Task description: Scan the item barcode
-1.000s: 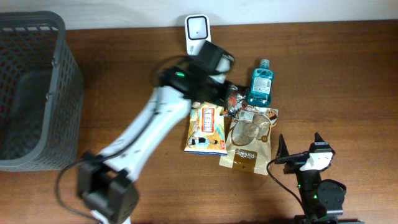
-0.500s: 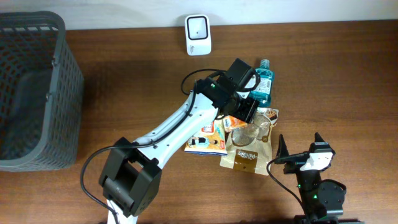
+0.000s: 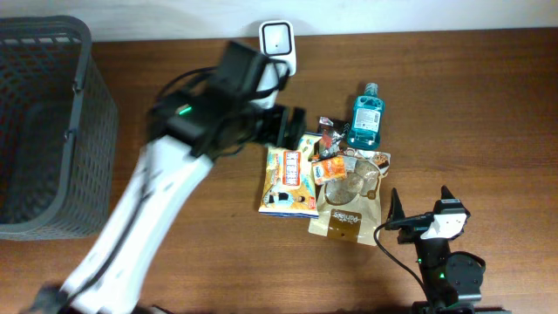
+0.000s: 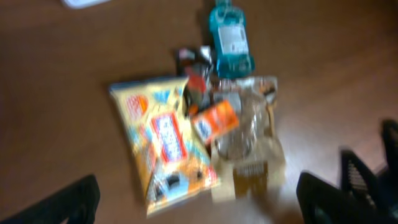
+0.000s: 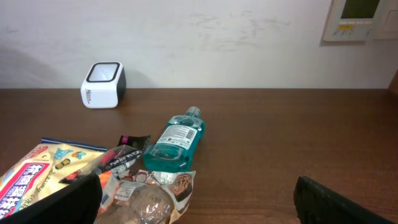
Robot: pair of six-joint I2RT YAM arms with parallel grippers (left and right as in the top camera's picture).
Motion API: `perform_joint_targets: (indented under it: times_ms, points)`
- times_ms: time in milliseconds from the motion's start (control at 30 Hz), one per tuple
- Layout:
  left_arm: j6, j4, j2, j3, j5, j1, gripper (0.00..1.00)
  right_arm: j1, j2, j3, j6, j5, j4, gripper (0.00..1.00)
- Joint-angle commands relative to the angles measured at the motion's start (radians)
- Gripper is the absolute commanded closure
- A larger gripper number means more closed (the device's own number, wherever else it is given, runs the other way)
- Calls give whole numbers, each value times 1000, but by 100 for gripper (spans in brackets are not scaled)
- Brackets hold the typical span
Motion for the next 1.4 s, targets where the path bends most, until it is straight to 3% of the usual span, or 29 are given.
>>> perform_joint_targets:
  times_ms: [0, 200, 400, 1100, 1367]
  points:
    - [12, -156, -122, 12, 4, 21, 1, 5, -6, -9, -6, 9, -1, 1]
    - [11, -324, -201, 10, -55, -48, 1, 5, -6, -9, -6, 9, -2, 2]
    - [12, -393, -206, 10, -68, -66, 1, 5, -6, -9, -6, 9, -2, 2]
    - [34, -404, -209, 7, -68, -65, 1, 5, -6, -9, -6, 9, -1, 2]
    - [61, -314, -349, -101, -69, -64, 1, 5, -6, -9, -6, 9, -1, 2]
